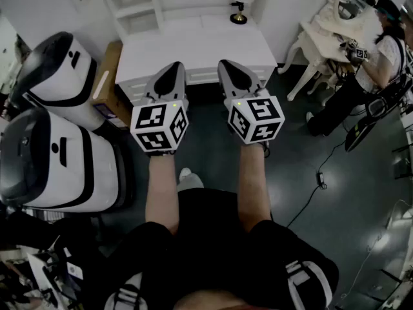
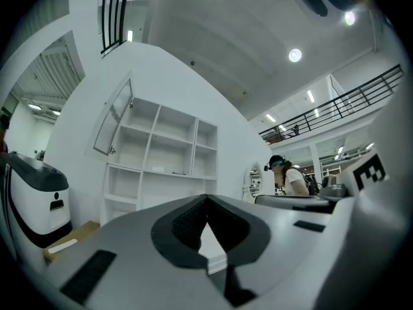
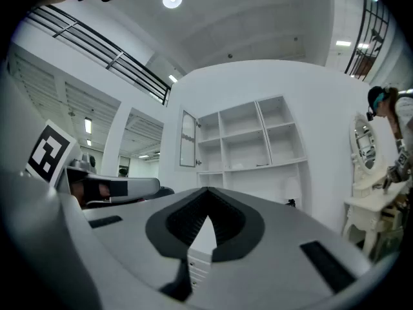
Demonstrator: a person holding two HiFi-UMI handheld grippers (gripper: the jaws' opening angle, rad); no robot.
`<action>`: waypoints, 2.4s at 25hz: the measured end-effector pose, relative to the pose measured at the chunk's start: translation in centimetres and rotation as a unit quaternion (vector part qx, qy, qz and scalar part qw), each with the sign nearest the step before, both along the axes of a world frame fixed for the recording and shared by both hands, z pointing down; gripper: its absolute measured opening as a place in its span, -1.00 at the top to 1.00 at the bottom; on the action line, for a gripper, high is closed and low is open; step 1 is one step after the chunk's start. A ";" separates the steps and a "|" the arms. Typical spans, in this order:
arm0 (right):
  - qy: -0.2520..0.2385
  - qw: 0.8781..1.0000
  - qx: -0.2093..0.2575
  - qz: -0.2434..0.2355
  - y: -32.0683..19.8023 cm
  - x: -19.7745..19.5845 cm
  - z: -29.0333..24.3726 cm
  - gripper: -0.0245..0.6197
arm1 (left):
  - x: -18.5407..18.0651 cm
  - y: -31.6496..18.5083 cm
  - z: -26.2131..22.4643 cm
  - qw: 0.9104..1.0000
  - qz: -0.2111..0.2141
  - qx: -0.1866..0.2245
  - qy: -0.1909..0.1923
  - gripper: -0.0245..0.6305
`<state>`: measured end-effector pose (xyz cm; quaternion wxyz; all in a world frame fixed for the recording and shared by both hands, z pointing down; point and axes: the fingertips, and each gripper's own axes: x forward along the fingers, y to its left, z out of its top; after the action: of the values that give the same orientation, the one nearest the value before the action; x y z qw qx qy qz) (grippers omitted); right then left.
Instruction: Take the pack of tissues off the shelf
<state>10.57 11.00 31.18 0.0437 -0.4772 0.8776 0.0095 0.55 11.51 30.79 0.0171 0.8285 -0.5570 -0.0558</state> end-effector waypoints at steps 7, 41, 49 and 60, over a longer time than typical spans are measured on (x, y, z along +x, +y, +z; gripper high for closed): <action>0.002 1.000 0.001 -0.001 0.2 0.3 0.4 0.87 | 0.2 0.0 0.7 1.000 -0.004 -0.003 0.002 0.90; -0.028 0.999 -0.022 0.003 -8.9 -8.7 2.3 0.87 | -11.8 -8.4 2.7 0.998 -0.044 -0.033 0.014 0.90; -0.016 0.999 -0.034 0.009 -15.4 -14.7 2.5 0.87 | -17.5 -15.3 2.6 0.998 -0.039 -0.042 0.018 0.89; 0.011 0.999 -0.034 0.015 -20.2 -20.2 2.9 0.87 | -22.4 -20.9 3.9 0.998 -0.020 -0.057 0.030 0.90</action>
<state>-9.60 -9.22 34.06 0.0174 -0.4915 0.8706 -0.0139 -21.83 -9.41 34.66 0.0804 0.8130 -0.5746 -0.0493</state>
